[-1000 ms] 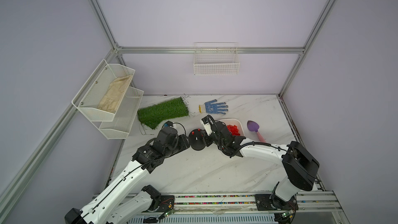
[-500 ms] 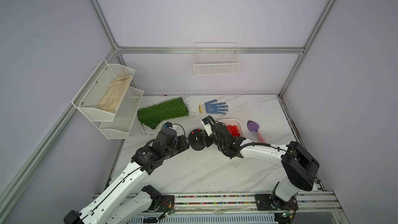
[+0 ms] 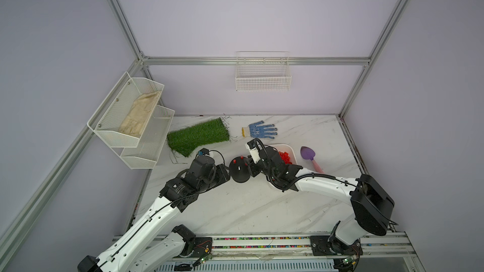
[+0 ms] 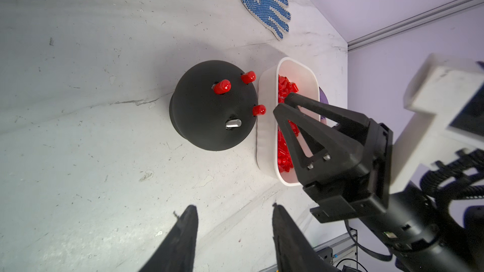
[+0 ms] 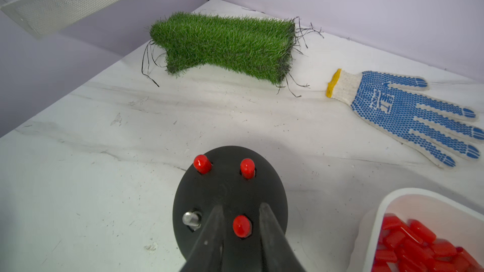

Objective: Cover the protruding screws with screw protection sleeves
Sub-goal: Attach the screw protection sleeve to the screw, then pick up the screw protection sleeve from the storage box.

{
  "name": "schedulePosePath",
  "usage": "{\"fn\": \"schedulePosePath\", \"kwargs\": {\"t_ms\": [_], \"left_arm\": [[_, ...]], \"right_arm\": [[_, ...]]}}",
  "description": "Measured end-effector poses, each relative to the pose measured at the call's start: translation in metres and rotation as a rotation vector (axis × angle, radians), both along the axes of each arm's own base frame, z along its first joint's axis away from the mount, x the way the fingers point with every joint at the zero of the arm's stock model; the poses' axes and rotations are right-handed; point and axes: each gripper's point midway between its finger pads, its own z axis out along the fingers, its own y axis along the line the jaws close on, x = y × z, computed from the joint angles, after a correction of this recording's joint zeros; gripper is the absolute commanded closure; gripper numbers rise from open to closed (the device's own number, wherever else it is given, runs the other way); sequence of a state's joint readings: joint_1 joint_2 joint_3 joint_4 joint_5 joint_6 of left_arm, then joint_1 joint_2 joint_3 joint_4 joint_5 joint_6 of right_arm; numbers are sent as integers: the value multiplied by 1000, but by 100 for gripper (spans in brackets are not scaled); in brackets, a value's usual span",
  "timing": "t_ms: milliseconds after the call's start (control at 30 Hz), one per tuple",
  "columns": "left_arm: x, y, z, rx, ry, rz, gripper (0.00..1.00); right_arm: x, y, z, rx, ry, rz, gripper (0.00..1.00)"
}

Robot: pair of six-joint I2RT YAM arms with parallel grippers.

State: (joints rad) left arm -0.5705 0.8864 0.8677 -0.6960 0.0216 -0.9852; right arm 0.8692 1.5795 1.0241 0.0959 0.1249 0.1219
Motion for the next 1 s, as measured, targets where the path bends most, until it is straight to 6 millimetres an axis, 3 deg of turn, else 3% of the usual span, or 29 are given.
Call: {"fn": "schedulePosePath", "kwargs": {"t_ms": [267,433,700,1000], "left_arm": [[3,-13,-11,-8,46,-48,42],[5,-24,-13,-26,51,-84,41],[2,-50,-20,-20,55,-165,40],[0,-74,-29,14,73,-228,40]], "right_arm": [[0,-23,28,44,18,-70,74],[14,-62,26,76,112,-194,76],[35,-129,-2,73,282,-403,76],[39,-145,-48,35,424,-449,79]]}}
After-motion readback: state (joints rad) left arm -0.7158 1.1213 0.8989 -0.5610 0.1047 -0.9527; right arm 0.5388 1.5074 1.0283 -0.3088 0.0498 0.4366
